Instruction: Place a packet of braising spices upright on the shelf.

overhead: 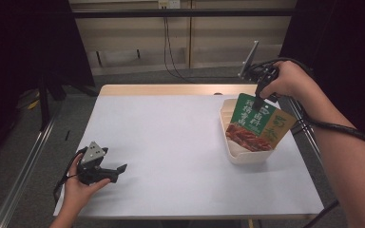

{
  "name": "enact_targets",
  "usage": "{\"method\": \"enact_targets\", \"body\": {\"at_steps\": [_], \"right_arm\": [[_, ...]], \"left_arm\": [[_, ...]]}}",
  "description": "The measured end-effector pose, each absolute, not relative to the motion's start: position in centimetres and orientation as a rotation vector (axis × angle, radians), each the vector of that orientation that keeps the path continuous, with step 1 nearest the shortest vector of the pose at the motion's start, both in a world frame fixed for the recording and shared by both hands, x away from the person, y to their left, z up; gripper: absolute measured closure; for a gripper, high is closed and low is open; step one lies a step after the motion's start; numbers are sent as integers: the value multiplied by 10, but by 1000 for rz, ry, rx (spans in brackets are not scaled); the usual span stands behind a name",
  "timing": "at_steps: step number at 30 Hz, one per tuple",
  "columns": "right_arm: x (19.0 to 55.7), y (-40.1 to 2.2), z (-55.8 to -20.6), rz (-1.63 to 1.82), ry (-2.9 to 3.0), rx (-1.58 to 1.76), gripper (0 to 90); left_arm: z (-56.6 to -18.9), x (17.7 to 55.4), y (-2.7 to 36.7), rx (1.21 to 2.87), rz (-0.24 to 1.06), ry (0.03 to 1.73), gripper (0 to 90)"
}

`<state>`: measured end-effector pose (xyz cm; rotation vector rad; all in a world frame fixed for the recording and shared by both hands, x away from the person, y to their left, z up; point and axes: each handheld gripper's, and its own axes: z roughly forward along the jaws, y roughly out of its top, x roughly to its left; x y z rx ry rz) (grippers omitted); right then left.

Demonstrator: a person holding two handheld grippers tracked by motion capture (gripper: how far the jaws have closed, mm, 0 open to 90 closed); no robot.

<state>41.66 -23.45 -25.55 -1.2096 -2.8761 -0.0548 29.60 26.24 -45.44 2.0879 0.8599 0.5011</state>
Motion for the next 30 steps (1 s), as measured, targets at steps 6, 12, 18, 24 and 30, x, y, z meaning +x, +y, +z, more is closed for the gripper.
{"method": "enact_targets", "body": {"at_steps": [6, 12, 18, 24, 30], "right_arm": [[419, -231, -259, -73, -2867, -1212, 900], [421, -227, -261, -73, -2870, -1208, 900], [424, -225, -262, -64, -2873, -1216, 900], [428, -231, -262, -87, -2878, -1232, 900], [433, -237, -263, -107, -2880, -1234, 900]], "left_arm": [[-454, 296, 262, 2090, 503, 859, 64], [-454, 296, 263, 2090, 504, 861, 64], [-454, 296, 264, 2095, 510, 862, 64], [-455, 296, 264, 2092, 498, 868, 64], [-456, 296, 262, 2098, 505, 863, 64]]}}
